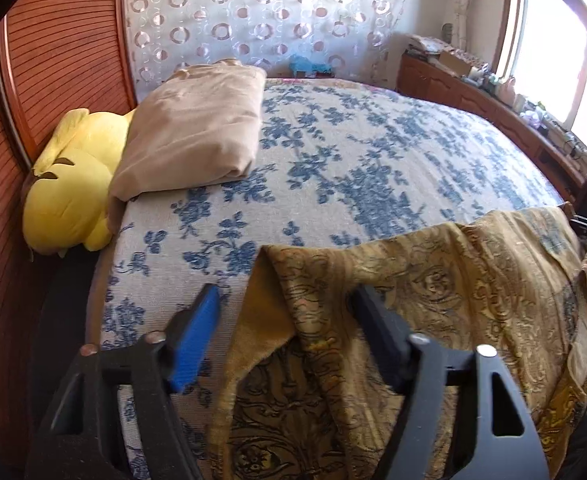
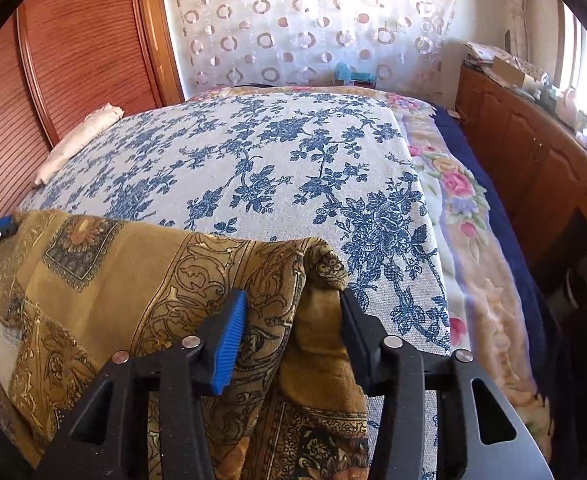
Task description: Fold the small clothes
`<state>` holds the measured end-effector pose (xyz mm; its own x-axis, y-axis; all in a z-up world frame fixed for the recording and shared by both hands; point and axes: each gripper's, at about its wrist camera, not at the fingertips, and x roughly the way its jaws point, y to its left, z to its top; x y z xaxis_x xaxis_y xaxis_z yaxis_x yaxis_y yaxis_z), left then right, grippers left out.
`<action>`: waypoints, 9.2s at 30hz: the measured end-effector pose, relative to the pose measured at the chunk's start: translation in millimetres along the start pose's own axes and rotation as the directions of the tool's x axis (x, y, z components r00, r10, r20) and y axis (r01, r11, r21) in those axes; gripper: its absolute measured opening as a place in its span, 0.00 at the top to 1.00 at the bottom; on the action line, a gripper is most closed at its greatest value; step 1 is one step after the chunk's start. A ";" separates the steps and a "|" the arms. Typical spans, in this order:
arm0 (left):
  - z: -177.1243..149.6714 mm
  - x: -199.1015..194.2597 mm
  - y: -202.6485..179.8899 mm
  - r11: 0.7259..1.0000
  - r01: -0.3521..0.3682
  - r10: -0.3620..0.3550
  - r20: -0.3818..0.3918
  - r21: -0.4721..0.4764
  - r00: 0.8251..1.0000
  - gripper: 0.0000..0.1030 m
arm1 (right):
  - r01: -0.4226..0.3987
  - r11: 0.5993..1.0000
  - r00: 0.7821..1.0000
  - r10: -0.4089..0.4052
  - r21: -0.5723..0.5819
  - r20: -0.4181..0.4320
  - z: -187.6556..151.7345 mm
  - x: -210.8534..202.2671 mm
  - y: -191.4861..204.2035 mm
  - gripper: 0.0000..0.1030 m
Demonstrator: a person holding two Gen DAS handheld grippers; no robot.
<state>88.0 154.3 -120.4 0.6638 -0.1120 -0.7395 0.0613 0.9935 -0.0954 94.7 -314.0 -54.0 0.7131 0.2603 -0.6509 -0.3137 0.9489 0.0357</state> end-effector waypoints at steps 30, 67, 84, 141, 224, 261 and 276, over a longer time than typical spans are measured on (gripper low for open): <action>6.3 -221.3 -43.6 0.990 0.140 -0.127 0.466 0.006 0.876 0.95 | -0.069 0.998 0.927 0.061 0.009 0.371 -2.0 -214.2 30.7 0.95; 128.5 38.8 -81.6 0.985 0.127 -0.132 0.036 0.116 0.991 0.25 | 0.054 0.998 0.999 -0.054 0.014 -0.011 138.8 64.2 -24.6 0.57; 95.1 85.5 -115.1 0.975 0.081 -0.063 -0.091 0.208 0.994 0.25 | 0.057 0.998 0.998 -0.056 0.021 -0.037 110.2 56.3 -14.5 0.52; 74.5 61.1 -36.4 0.999 -0.040 0.040 -0.017 0.018 0.999 0.40 | 0.098 0.995 0.995 -0.098 0.002 -0.037 103.6 62.3 -19.0 0.21; -20.1 -39.8 -38.9 0.997 0.075 -0.075 -0.003 -0.023 0.997 0.84 | 0.014 0.999 0.999 -0.015 -0.037 -0.031 -6.6 -61.2 -14.8 0.96; -30.4 -22.0 -39.3 0.999 -0.032 0.033 0.002 -0.043 0.999 0.22 | -0.199 0.940 0.980 0.197 -0.278 -0.035 23.7 72.0 196.6 0.32; -32.5 -28.1 -24.5 0.983 0.071 -0.064 0.048 -0.168 0.997 0.29 | -0.153 0.947 0.986 0.164 -0.283 0.013 11.3 68.4 202.7 0.29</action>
<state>43.7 132.5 -118.9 0.6937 -0.1744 -0.6988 -0.0178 0.9658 -0.2587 87.0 -101.8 -82.7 0.6604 0.4145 -0.6261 -0.5840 0.8077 -0.0813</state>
